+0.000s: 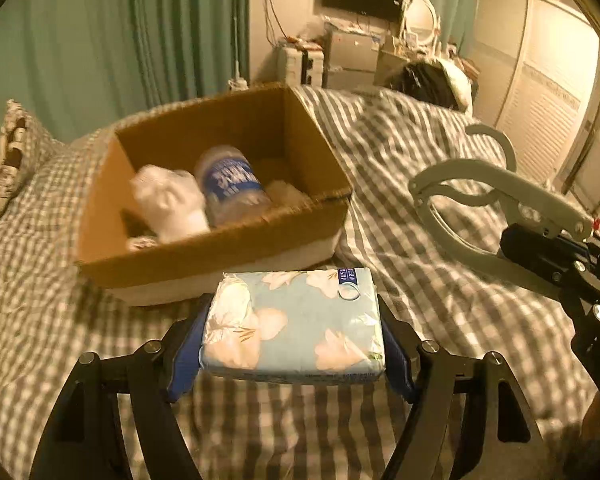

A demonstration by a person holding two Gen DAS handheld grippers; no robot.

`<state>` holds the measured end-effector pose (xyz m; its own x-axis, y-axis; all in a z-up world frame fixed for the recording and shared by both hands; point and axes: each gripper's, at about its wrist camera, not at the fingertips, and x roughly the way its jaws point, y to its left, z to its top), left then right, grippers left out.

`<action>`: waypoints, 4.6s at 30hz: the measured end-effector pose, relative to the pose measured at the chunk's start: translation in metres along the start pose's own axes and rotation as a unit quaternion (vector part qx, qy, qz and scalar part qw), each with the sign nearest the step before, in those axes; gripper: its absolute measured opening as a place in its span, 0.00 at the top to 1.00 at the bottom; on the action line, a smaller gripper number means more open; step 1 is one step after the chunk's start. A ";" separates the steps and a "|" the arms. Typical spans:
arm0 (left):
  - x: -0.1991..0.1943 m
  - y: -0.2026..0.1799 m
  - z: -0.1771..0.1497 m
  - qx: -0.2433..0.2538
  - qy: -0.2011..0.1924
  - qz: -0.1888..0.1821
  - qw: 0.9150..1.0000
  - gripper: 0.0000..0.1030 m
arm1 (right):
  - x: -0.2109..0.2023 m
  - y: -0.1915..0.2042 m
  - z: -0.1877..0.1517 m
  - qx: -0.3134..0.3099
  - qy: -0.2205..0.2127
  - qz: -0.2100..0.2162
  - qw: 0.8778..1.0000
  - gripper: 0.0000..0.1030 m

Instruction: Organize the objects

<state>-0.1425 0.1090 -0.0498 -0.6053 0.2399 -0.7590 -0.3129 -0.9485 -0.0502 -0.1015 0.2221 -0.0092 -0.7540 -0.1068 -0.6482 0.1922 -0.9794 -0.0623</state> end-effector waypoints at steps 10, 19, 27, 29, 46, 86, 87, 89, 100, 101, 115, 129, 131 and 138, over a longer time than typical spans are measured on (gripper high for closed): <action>-0.062 0.021 0.032 -0.003 -0.064 0.026 0.998 0.26 | -0.044 0.023 0.038 -0.036 -0.052 0.008 0.998 0.92; -0.084 0.037 0.077 0.019 -0.113 0.067 0.991 0.26 | -0.043 0.047 0.091 -0.070 -0.089 0.022 0.993 0.92; -0.064 0.064 0.115 0.019 -0.120 0.087 0.989 0.26 | -0.007 0.057 0.142 -0.082 -0.099 0.038 0.991 0.92; -0.055 0.071 0.122 0.016 -0.116 0.091 0.989 0.26 | 0.007 0.061 0.154 -0.086 -0.097 0.044 0.991 0.92; 0.055 0.126 0.127 -0.028 -0.050 0.076 0.995 0.25 | 0.143 0.059 0.164 -0.054 -0.003 0.100 0.993 0.92; -0.142 0.078 0.066 -0.056 -0.278 0.138 0.949 0.00 | -0.042 0.032 0.106 0.011 -0.166 -0.016 0.986 0.00; -0.141 0.076 0.060 -0.059 -0.282 0.140 0.947 0.00 | -0.038 0.032 0.098 0.018 -0.164 -0.020 0.986 0.00; -0.136 0.072 0.046 -0.063 -0.290 0.149 0.943 0.00 | -0.030 0.031 0.083 0.028 -0.163 -0.025 0.986 0.00; -0.077 0.078 -0.001 -0.074 -0.234 0.166 0.955 0.00 | 0.009 0.020 0.033 0.050 -0.128 -0.042 0.990 0.00; -0.074 0.080 -0.002 -0.075 -0.229 0.167 0.956 0.00 | 0.006 0.018 0.032 0.054 -0.134 -0.043 0.989 0.00; -0.076 0.079 -0.006 -0.079 -0.225 0.151 0.959 0.00 | 0.005 0.021 0.033 0.043 -0.142 -0.052 0.988 0.00; -0.074 0.077 -0.006 -0.081 -0.221 0.153 0.960 0.00 | 0.006 0.018 0.032 0.042 -0.140 -0.054 0.988 0.00; -0.074 0.077 -0.006 -0.082 -0.221 0.152 0.960 0.00 | 0.006 0.017 0.032 0.041 -0.140 -0.053 0.988 0.00; -0.073 0.076 -0.007 -0.081 -0.220 0.152 0.960 0.00 | 0.006 0.018 0.032 0.040 -0.141 -0.051 0.988 0.00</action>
<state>-0.1169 0.0185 -0.0027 -0.9122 -0.0235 -0.4091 0.0241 -0.9997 0.0036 -0.1221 0.1984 0.0101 -0.9136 -0.0395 -0.4046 0.0647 -0.9967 -0.0487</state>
